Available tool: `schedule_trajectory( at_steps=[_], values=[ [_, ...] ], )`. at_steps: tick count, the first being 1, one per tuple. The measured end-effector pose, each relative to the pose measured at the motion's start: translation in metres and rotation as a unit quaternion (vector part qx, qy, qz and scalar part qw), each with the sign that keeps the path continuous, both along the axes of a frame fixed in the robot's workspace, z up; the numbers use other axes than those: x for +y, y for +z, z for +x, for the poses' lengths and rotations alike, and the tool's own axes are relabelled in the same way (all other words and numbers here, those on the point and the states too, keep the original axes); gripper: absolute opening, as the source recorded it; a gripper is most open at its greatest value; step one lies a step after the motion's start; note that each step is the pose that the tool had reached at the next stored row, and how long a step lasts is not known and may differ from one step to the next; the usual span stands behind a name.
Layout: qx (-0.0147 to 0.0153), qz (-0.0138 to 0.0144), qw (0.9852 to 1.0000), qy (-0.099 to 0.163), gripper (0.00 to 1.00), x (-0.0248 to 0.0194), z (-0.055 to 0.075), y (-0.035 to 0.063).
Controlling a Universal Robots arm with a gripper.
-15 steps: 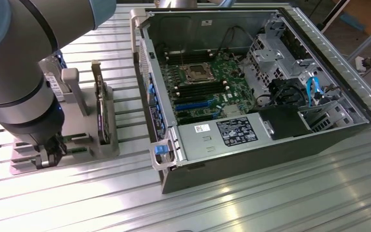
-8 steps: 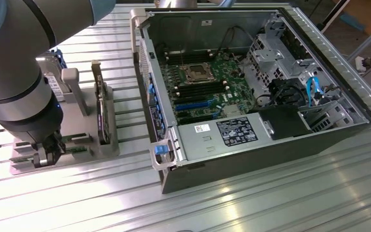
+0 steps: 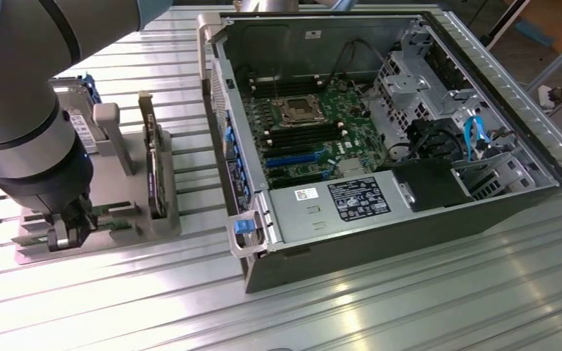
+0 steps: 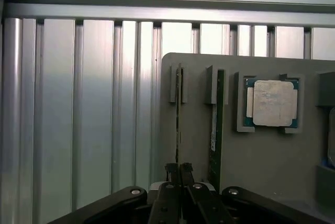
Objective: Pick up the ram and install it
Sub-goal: 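Pick up the ram and move it above insertion slot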
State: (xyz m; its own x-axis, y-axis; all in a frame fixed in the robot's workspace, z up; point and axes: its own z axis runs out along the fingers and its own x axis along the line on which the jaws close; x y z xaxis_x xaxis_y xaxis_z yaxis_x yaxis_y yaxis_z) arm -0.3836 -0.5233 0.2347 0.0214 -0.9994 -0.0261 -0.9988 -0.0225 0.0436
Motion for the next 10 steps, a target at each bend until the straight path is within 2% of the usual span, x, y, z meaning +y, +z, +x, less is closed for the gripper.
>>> schedule_trajectory(
  at_steps=[10],
  values=[
    [0.0, 0.0, 1.0, 0.0, 0.12, 0.0, 0.0, 0.0121]
  ],
)
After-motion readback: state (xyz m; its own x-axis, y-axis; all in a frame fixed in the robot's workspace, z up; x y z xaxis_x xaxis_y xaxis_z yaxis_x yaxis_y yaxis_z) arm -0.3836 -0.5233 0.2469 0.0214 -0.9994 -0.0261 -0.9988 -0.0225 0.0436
